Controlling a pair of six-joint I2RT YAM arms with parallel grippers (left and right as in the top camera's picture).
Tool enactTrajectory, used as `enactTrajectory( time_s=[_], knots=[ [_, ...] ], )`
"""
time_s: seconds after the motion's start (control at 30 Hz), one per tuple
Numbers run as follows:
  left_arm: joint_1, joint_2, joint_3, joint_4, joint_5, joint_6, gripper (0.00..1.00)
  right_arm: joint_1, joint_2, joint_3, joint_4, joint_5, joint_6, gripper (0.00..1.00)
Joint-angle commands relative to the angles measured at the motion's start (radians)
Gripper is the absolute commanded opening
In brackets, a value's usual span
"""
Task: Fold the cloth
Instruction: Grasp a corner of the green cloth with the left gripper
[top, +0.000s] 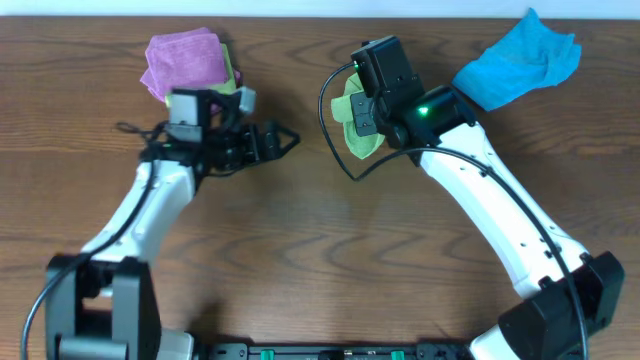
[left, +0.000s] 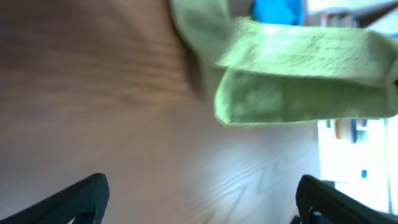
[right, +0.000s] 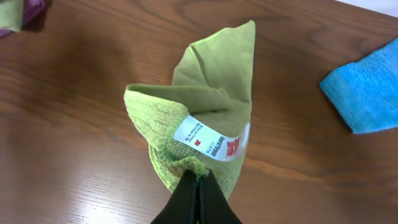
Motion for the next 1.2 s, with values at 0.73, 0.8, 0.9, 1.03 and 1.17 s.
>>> enactTrajectory(
  time_s=[0.73, 0.8, 0.9, 1.03, 1.17],
  knots=[
    [-0.219, 0.294, 0.018, 0.467, -0.205, -0.293, 1.00, 0.001, -0.003, 0.011, 0.024, -0.095, 0.019, 0.01],
    [-0.220, 0.308, 0.018, 0.504, -0.213, -0.308, 1.00, 0.001, -0.003, 0.011, 0.024, -0.099, 0.019, 0.01],
    [-0.229, 0.333, 0.018, 0.556, -0.227, -0.337, 0.95, 0.001, -0.003, 0.011, 0.024, -0.102, 0.019, 0.01],
    [-0.258, 0.361, 0.019, 0.608, -0.254, -0.362, 0.89, 0.001, -0.003, 0.011, 0.024, -0.102, 0.019, 0.01],
    [-0.294, 0.378, 0.019, 0.629, -0.303, -0.365, 0.89, 0.001, -0.003, 0.011, 0.024, -0.103, 0.019, 0.01]
  ],
)
